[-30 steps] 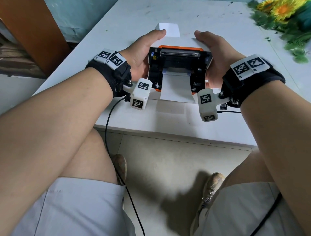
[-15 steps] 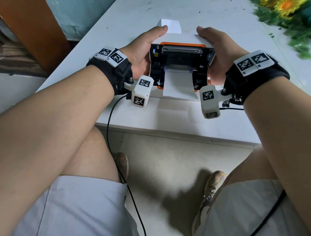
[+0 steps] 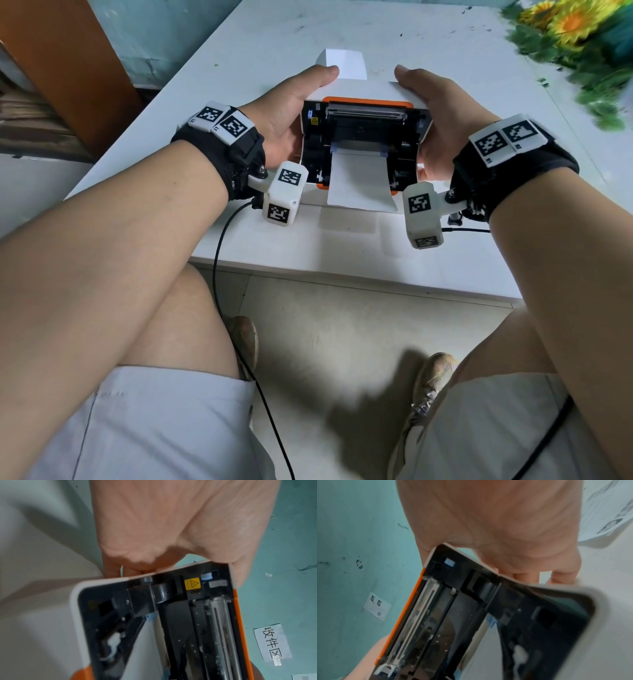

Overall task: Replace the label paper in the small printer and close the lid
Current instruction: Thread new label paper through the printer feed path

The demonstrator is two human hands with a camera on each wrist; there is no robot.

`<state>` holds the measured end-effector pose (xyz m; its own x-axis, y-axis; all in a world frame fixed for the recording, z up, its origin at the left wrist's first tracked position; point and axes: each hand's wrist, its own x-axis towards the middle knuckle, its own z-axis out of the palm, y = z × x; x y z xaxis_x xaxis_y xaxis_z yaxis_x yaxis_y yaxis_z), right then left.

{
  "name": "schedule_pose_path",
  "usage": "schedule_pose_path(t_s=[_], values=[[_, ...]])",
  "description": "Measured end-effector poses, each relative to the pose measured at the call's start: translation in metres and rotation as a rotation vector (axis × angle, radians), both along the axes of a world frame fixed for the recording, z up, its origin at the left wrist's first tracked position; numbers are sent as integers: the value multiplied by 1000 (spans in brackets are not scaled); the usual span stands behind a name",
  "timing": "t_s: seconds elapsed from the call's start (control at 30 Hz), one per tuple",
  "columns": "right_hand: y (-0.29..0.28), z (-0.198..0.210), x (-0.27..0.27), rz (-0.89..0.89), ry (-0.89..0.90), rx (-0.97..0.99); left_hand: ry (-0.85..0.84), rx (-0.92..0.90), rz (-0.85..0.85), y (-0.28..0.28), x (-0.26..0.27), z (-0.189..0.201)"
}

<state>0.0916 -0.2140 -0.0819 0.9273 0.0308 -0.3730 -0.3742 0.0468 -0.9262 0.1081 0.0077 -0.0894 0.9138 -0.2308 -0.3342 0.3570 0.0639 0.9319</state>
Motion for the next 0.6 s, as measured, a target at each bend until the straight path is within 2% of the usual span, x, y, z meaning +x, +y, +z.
schedule_pose_path(t_s=[0.6], values=[[6,7,-2,17,13,127,62,26,27,-6,-5,8]])
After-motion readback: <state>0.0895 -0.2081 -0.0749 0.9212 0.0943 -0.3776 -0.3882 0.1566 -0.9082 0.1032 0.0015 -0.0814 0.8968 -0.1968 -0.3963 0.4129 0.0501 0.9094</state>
